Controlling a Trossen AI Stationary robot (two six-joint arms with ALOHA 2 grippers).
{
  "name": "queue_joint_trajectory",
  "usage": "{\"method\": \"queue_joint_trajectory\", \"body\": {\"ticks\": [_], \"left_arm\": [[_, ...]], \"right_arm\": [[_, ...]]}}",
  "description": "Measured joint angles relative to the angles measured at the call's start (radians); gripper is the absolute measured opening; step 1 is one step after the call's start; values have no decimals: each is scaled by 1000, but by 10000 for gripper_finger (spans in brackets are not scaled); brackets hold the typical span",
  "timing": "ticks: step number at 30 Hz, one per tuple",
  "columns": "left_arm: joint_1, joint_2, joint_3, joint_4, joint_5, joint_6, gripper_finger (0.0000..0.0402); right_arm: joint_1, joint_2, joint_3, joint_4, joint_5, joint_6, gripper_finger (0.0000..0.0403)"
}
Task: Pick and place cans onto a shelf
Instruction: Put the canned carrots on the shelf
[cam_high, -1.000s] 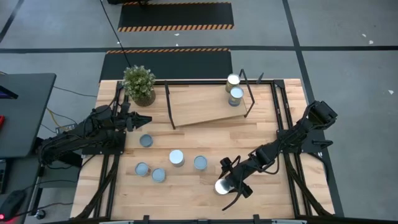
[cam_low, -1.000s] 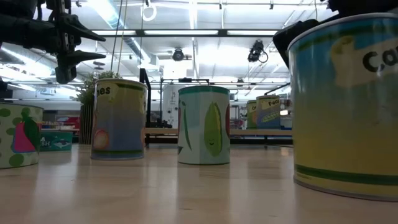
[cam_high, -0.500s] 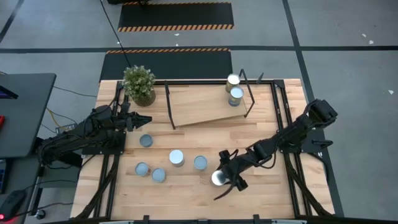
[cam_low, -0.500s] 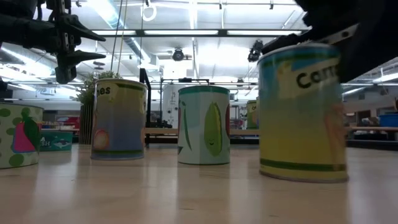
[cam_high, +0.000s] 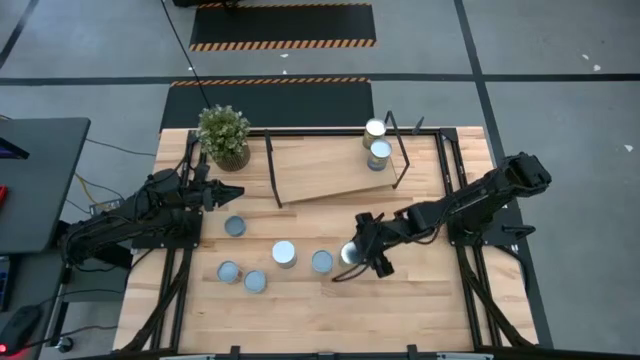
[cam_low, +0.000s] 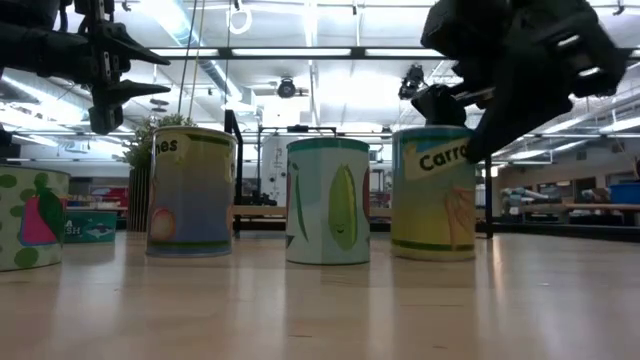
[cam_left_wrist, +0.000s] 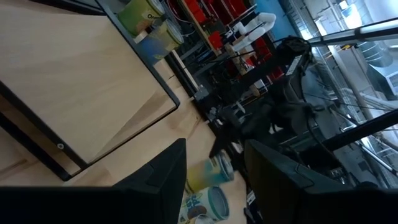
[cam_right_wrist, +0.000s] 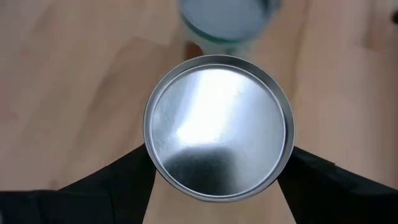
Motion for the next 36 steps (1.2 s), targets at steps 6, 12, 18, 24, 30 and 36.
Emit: {"method": "queue_joint_trajectory", "body": {"ticks": [6, 12, 18, 24, 30, 36], "left_arm": [[0, 0, 0, 8, 0, 0, 169], [0, 0, 0, 8, 0, -1, 169], [0, 0, 0, 12, 0, -1, 169], [0, 0, 0, 12, -1, -1, 169], [0, 0, 0, 12, -22, -1, 169], [0, 0, 0, 14, -32, -21, 169]], "right_arm": [[-60, -74, 0, -44, 6, -22, 308], [-121, -143, 0, -66, 12, -60, 308], [-237, -233, 2, -59, 20, -61, 308], [-372, -259, 55, -96, 8, -88, 308], [-520, -182, 134, -108, -56, -181, 308], [-638, -63, 176, -87, -125, -224, 308]]}}
